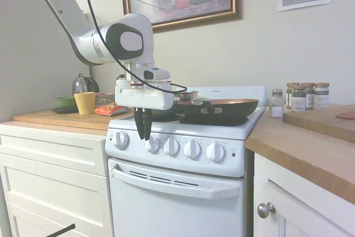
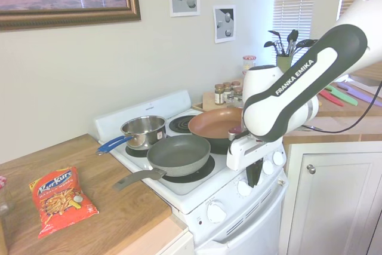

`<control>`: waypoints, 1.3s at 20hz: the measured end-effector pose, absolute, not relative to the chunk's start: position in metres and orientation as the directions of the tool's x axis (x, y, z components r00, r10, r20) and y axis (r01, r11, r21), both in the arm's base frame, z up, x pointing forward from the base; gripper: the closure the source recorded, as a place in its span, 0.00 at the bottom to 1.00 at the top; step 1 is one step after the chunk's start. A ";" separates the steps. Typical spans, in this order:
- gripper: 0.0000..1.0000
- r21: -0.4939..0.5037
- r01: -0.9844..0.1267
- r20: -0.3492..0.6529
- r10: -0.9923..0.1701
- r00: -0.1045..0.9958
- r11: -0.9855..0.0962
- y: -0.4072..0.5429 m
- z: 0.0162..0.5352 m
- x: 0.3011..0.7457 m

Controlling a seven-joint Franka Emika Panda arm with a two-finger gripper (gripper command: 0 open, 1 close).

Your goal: Turn on the stove on the bottom left

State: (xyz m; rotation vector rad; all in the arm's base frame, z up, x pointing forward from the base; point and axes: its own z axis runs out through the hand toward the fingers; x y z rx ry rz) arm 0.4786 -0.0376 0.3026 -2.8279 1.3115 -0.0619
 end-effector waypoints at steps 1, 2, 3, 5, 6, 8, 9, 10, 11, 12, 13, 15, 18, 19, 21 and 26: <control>1.00 -0.039 -0.763 0.027 -0.764 0.645 -0.646 -0.038 0.302 0.479; 1.00 -0.040 -0.763 0.028 -0.764 0.644 -0.645 -0.038 0.301 0.479; 1.00 -0.040 -0.764 0.028 -0.765 0.643 -0.644 -0.039 0.301 0.480; 1.00 -0.042 -0.767 0.030 -0.768 0.640 -0.641 -0.041 0.301 0.483; 1.00 -0.044 -0.767 0.032 -0.769 0.639 -0.640 -0.042 0.302 0.485; 1.00 -0.047 -0.769 0.036 -0.770 0.637 -0.638 -0.044 0.304 0.487; 1.00 -0.049 -0.769 0.037 -0.771 0.636 -0.637 -0.044 0.305 0.488; 1.00 -0.049 -0.770 0.038 -0.771 0.635 -0.637 -0.045 0.305 0.489; 1.00 -0.050 -0.770 0.039 -0.772 0.635 -0.636 -0.045 0.305 0.491; 1.00 -0.050 -0.770 0.039 -0.772 0.634 -0.635 -0.046 0.305 0.492; 1.00 -0.049 -0.771 0.038 -0.772 0.634 -0.635 -0.046 0.303 0.494; 1.00 -0.046 -0.771 0.036 -0.772 0.634 -0.635 -0.047 0.301 0.497; 1.00 -0.046 -0.770 0.036 -0.771 0.636 -0.637 -0.046 0.299 0.501; 1.00 -0.046 -0.769 0.036 -0.770 0.637 -0.638 -0.046 0.299 0.502; 1.00 -0.048 -0.766 0.038 -0.768 0.639 -0.641 -0.044 0.300 0.503; 1.00 -0.049 -0.762 0.040 -0.763 0.645 -0.646 -0.041 0.301 0.504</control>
